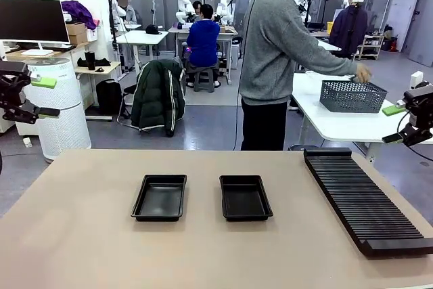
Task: Inspect and transfer BCBs to ESD trays.
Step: Pick up the Blank PCB from the PCB Rack and place it in the left ESD tray.
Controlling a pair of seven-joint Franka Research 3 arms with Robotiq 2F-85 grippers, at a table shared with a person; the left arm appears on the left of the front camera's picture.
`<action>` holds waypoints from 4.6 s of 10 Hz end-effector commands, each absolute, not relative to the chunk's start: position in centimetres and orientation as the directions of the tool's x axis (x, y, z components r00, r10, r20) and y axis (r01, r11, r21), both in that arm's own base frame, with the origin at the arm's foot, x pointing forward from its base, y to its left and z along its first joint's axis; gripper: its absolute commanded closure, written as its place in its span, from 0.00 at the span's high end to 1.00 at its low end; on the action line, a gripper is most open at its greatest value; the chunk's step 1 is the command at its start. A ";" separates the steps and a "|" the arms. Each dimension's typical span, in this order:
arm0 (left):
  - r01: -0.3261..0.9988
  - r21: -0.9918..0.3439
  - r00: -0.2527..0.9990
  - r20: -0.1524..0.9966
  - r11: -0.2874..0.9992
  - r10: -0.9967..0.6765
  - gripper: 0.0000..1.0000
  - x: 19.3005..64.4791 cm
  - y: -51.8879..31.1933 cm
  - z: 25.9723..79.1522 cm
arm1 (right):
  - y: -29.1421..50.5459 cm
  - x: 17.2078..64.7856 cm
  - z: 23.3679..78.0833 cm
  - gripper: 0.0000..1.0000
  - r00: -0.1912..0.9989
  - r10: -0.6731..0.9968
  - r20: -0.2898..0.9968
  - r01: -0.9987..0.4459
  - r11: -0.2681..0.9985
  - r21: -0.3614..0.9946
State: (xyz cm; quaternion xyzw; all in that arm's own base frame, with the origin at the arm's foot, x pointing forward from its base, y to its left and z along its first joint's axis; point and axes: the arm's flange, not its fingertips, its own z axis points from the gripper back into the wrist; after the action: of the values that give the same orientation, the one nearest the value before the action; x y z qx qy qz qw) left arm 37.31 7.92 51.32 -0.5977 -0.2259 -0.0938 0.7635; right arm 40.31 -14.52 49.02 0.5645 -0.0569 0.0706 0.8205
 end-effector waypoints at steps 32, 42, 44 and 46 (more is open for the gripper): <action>0.205 -0.970 0.969 0.219 0.129 0.111 1.00 37.9 9.0 47.1 | -18.4 39.5 45.0 1.00 0.985 -0.171 -0.027 0.046 0.108 0.993; 0.205 -0.970 0.969 0.219 0.129 0.111 1.00 37.9 9.0 47.1 | -18.4 39.5 45.0 1.00 0.985 -0.171 -0.027 0.046 0.108 0.993; 0.205 -0.970 0.969 0.219 0.129 0.111 1.00 37.9 9.0 47.1 | -18.4 39.5 45.0 1.00 0.985 -0.171 -0.027 0.046 0.108 0.993; 0.205 -0.970 0.969 0.219 0.129 0.111 1.00 37.9 9.0 47.1 | -18.4 39.5 45.0 1.00 0.985 -0.171 -0.027 0.046 0.108 0.993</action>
State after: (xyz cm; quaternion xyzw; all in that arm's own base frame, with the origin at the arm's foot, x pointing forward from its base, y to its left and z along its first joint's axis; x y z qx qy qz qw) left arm 37.82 8.92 47.00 -0.6592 -0.1197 -0.0309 0.7417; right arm 39.49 -18.35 44.87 0.6657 -0.0465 -0.0739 0.7411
